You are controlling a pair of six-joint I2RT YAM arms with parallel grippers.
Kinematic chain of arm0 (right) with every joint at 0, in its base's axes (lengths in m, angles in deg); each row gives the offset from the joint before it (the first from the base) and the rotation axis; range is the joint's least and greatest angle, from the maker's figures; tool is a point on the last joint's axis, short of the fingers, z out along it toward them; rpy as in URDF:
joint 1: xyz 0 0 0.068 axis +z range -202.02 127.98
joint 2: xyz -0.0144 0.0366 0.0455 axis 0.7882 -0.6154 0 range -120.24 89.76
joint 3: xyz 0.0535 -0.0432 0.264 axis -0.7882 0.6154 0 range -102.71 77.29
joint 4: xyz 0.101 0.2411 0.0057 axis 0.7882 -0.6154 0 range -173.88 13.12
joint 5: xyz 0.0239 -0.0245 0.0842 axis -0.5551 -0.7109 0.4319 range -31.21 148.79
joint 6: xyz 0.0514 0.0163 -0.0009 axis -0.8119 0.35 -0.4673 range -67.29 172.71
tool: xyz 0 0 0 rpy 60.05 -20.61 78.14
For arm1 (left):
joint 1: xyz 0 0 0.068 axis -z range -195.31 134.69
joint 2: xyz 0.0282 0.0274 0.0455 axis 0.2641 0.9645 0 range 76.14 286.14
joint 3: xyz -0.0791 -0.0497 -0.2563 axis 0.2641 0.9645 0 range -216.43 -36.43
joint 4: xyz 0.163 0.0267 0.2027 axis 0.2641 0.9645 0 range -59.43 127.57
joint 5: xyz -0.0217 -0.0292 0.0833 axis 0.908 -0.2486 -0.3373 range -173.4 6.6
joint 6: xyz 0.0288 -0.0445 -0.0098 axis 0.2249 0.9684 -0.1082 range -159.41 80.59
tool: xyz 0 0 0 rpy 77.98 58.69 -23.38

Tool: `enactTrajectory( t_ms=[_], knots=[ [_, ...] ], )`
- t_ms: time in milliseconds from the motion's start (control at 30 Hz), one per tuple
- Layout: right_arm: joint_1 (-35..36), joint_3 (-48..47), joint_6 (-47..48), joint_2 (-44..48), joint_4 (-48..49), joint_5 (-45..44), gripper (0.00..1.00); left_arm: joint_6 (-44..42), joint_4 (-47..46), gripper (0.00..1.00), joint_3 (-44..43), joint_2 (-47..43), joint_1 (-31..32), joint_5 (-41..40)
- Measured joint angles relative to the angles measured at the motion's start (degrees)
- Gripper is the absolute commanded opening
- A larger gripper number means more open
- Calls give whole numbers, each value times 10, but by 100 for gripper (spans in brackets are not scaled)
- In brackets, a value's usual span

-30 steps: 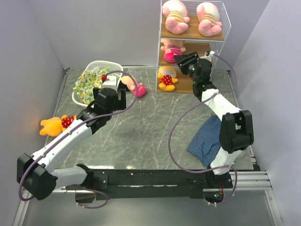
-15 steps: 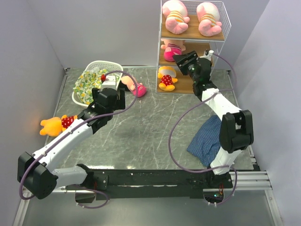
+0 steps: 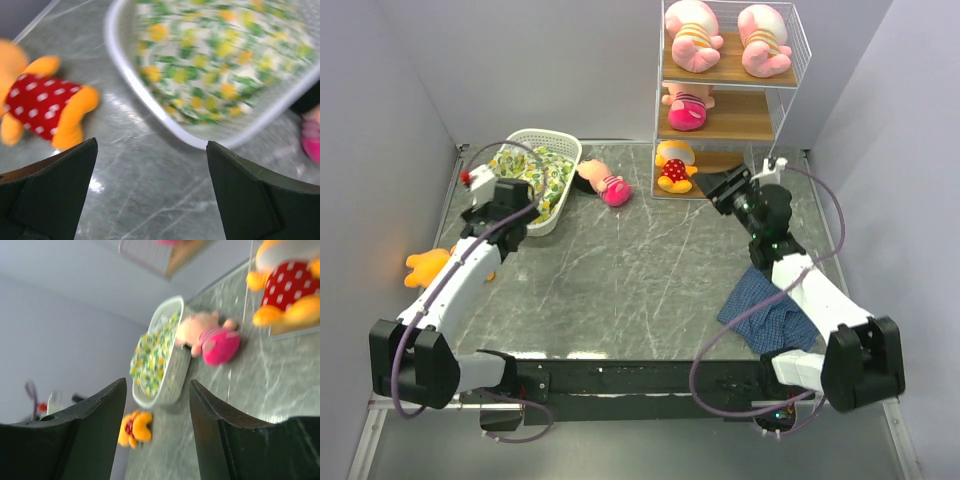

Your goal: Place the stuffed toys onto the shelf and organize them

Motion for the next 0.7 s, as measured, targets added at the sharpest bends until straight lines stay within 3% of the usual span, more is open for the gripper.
enactTrajectory(
  t_ms=[333,700],
  knots=[
    [90,100,46,104,-28,36,61,191,89,97,17,13,-218,5],
    [133,103,78,150,-41,52,61,252,89,99,19,80,-339,35]
  ],
)
